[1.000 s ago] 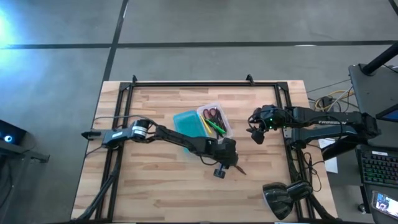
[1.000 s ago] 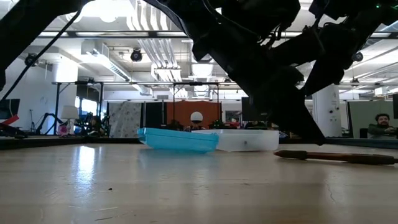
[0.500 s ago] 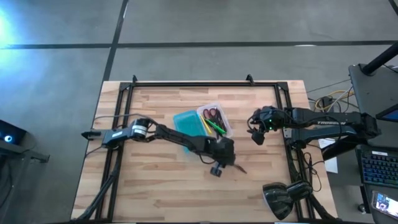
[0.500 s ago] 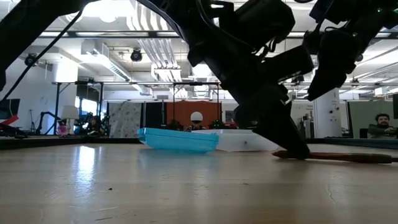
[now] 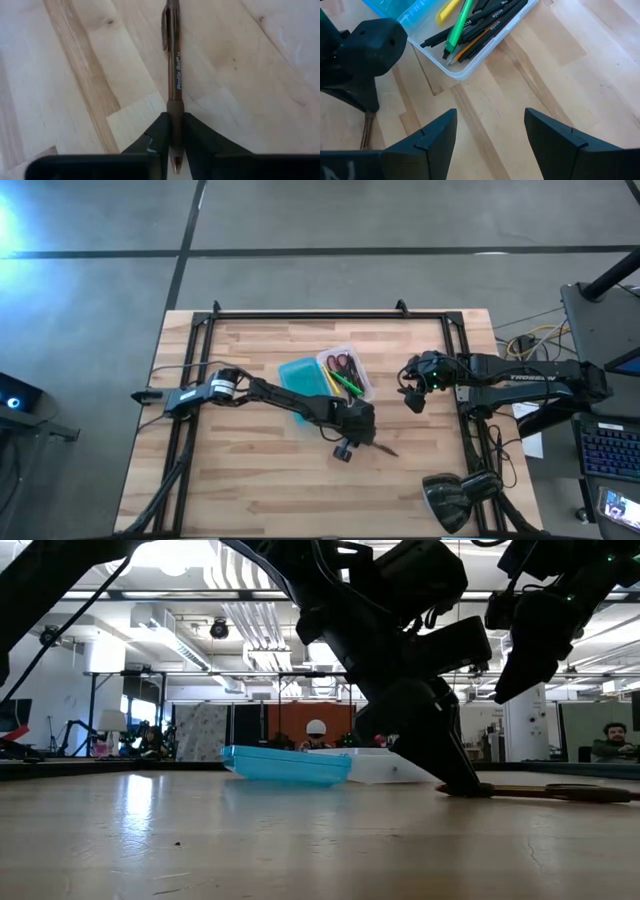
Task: Pick & place school supplies into a supply box
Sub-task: Put the brown pen into the blue supply box
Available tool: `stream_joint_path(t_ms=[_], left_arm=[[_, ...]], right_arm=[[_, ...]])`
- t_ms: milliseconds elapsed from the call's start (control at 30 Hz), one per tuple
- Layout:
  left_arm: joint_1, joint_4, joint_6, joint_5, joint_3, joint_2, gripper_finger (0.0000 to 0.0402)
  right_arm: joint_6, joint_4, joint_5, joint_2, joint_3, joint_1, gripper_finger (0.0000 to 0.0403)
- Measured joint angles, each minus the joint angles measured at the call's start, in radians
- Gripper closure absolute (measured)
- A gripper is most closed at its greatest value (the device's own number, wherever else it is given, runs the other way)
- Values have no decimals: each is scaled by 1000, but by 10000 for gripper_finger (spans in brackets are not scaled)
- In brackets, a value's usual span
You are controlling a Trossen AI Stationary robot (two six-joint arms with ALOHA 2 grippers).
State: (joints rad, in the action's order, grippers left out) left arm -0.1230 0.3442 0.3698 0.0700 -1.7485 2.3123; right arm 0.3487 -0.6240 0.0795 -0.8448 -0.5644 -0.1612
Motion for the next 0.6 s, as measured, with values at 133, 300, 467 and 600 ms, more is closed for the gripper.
stream_joint_path(t_ms=[133,300,467,600], left_arm=[[2,2,-5,20,0,0,390],[0,35,-36,14,-20,-2,390],[5,79,-141,3,-50,-25,390],[19,89,-253,-37,-71,-64,391]], right_arm=[[-1,1,0,0,0,0,179],[0,9,1,12,0,0,179],[22,54,6,74,0,0,179],[27,52,58,134,0,0,179]])
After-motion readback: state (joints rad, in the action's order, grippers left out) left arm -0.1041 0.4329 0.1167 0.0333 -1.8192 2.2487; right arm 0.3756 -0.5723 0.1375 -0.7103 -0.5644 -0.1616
